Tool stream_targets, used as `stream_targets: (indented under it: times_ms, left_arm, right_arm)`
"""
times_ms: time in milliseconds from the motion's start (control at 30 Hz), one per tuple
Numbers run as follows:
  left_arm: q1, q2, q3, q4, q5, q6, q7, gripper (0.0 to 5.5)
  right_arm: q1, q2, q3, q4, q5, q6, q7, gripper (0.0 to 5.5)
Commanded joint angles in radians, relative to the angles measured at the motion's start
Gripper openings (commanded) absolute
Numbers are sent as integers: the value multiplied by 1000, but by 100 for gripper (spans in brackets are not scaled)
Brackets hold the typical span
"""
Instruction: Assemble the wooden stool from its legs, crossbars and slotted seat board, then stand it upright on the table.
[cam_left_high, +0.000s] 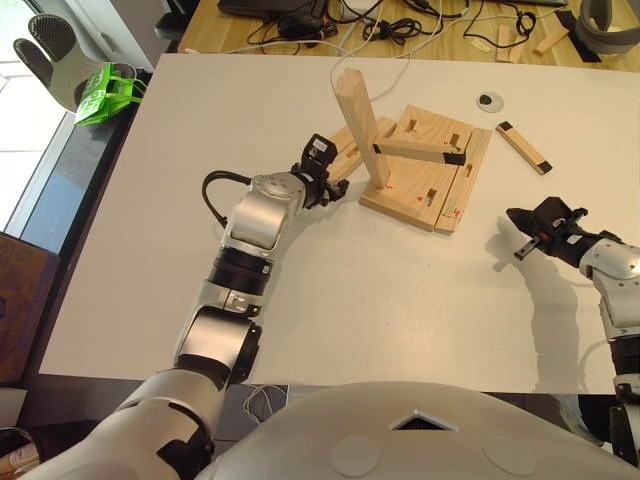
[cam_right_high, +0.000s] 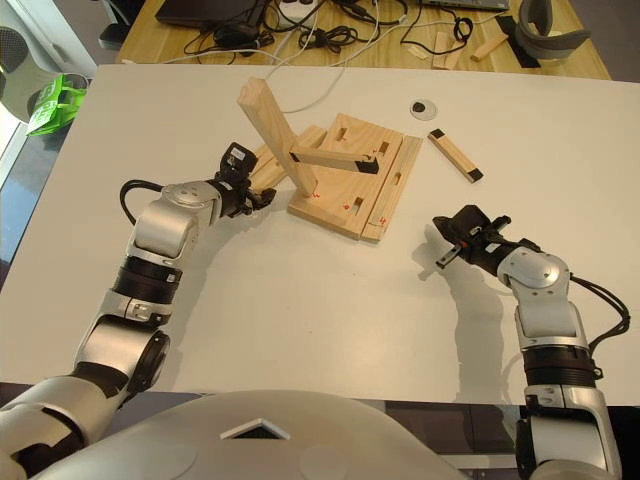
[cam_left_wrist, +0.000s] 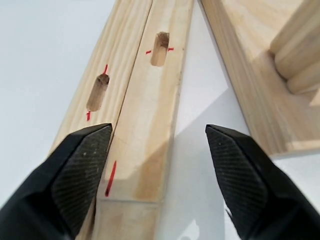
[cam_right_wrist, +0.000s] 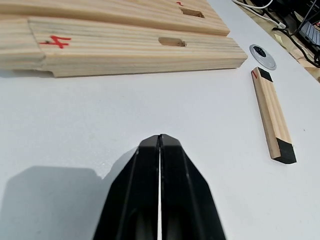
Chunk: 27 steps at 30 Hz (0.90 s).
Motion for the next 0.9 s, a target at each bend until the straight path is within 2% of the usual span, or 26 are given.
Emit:
stream_targets:
  times_ms: [33,267,400,733,900]
  left_arm:
    - [2,23,-62,-9,14,20,-58,346]
    - [0,23,-63,11,16,55,-77,346]
    - [-20,-11,7,68,13,62,-8,346]
    - [-27,-8,-10,80,-4,115,-59,346]
    - [-23,-11,-4,79,0,108,-49,287]
  right_arm:
    - [-2,-6,2,-5,-5,-1,6,0]
    - [-11,-5,5,-4,-7,0,9,0]
    - [-5,-3,5,-13,-7,1,7,0]
    - [-2,-2,4,-5,-9,-7,3,0]
    - [-2,3,7,-3,-13,-11,-1,0]
